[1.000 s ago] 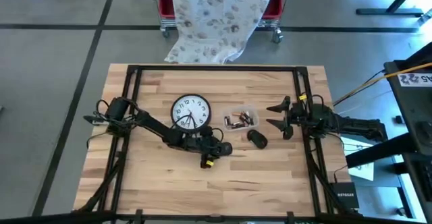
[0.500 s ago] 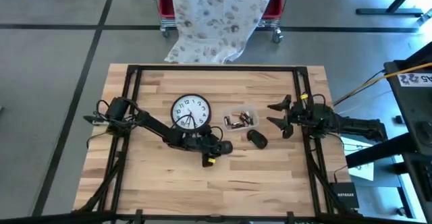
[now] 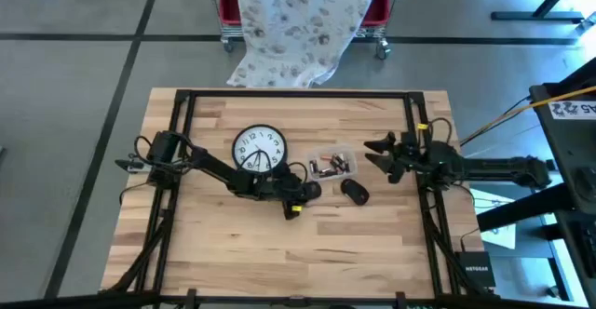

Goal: Insert battery
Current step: Insert the silver battery into the left computer mouse

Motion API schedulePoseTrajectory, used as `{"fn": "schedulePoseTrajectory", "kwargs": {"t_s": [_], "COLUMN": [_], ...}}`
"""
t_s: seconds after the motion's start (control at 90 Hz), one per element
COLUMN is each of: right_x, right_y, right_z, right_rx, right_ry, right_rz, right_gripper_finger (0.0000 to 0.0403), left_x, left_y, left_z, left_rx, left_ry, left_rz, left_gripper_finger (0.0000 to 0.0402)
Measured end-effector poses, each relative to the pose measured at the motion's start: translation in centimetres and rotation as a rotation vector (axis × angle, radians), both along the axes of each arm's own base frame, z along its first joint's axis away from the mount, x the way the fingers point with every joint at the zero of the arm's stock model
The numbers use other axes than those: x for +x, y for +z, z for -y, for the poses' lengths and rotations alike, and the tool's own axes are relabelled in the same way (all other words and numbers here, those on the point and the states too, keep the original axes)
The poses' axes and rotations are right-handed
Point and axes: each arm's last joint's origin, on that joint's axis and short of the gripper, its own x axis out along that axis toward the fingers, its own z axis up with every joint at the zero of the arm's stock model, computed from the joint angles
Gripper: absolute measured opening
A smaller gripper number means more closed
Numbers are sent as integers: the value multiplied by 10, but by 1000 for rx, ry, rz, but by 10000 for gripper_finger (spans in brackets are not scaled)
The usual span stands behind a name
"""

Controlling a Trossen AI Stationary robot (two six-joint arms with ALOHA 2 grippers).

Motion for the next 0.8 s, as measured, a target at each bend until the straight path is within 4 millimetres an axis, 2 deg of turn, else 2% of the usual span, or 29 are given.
{"fn": "schedulePoseTrajectory", "kwargs": {"t_s": [0.1, 0.189, 0.4, 0.467, 0.611, 0.8], "right_x": [19, 45, 115, 134, 168, 191], "right_y": [12, 28, 54, 51, 35, 10], "right_z": [2, 4, 14, 17, 18, 23], "right_rx": [-71, -152, -278, -280, -348, -460], "right_ry": [-9, 5, 11, 32, 205, 342], "right_rz": [-96, -226, -754, -895, -1081, -1258], "right_gripper_finger": [248, 248, 248, 248, 248, 248], "left_x": [0, 0, -1, -3, -6, -9], "left_y": [0, 0, -1, -2, -3, -3], "left_z": [-2, -3, 2, 5, 14, 22], "left_rx": [21, 37, 40, 43, 68, 129], "left_ry": [-10, -19, -32, -40, -43, -40], "left_rz": [-6, -11, -23, -41, -66, -73], "left_gripper_finger": [354, 354, 354, 354, 354, 354]}}
